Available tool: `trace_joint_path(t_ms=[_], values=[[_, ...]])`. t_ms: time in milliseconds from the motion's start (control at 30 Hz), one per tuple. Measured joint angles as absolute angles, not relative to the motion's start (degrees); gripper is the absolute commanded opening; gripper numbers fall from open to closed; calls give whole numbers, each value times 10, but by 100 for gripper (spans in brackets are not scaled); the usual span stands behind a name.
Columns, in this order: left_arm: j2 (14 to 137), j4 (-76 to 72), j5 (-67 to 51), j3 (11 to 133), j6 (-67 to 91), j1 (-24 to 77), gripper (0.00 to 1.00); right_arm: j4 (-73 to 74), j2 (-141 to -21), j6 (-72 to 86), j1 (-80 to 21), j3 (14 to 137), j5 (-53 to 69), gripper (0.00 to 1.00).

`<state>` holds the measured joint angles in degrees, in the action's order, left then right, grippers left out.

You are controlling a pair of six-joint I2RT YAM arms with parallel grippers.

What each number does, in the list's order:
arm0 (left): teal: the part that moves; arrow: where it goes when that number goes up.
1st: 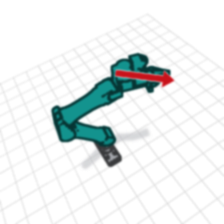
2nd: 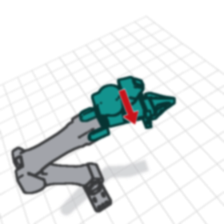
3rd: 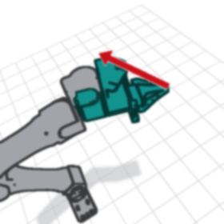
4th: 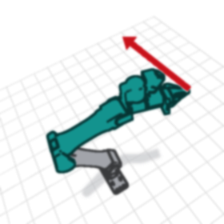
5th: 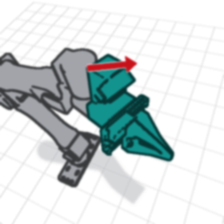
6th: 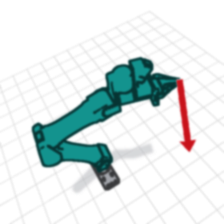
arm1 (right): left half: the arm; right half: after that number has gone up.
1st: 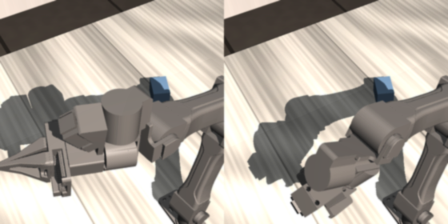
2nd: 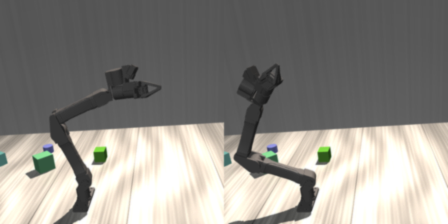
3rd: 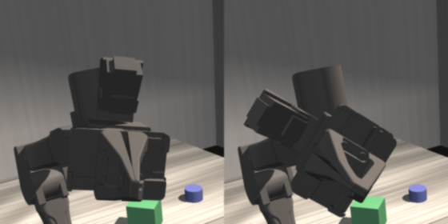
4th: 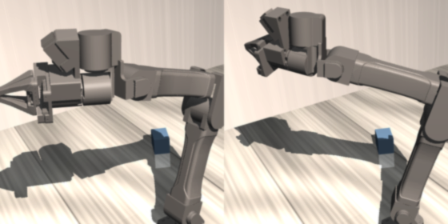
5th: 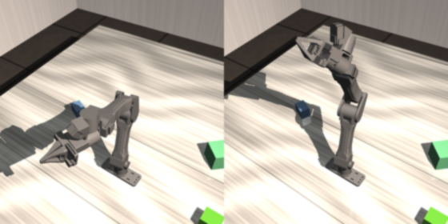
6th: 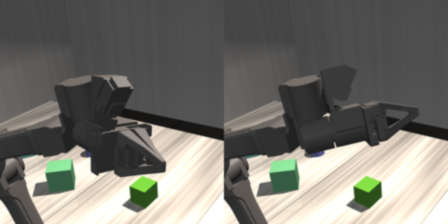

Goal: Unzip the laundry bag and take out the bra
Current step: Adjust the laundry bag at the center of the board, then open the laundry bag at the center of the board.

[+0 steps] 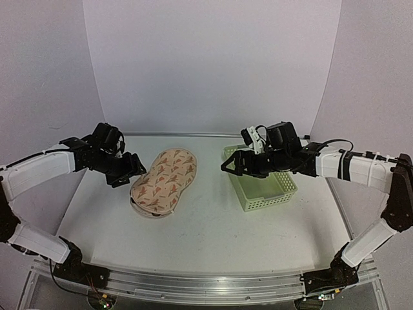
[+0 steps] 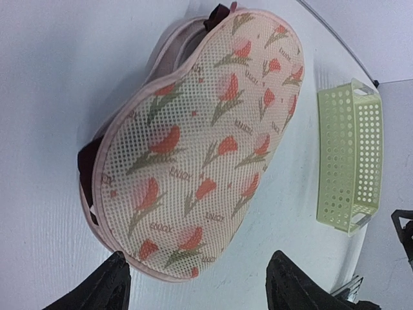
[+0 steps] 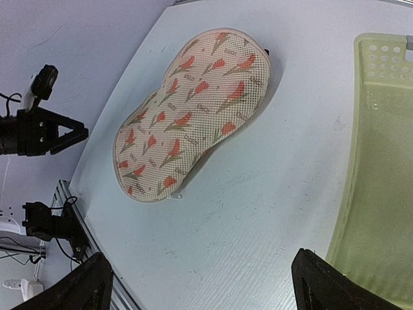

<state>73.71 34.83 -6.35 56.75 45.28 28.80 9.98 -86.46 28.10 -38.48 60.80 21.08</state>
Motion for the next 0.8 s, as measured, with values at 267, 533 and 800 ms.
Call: trace_joint_path(t_ms=[267, 533, 800], values=[[839, 357, -103, 668, 329, 190, 72, 99, -865, 268, -385, 608, 247, 98], [973, 360, -167, 731, 226, 178, 69, 98, -865, 261, -385, 608, 275, 98], [1044, 356, -218, 766, 175, 140, 68, 98, -865, 260, -385, 608, 286, 98]])
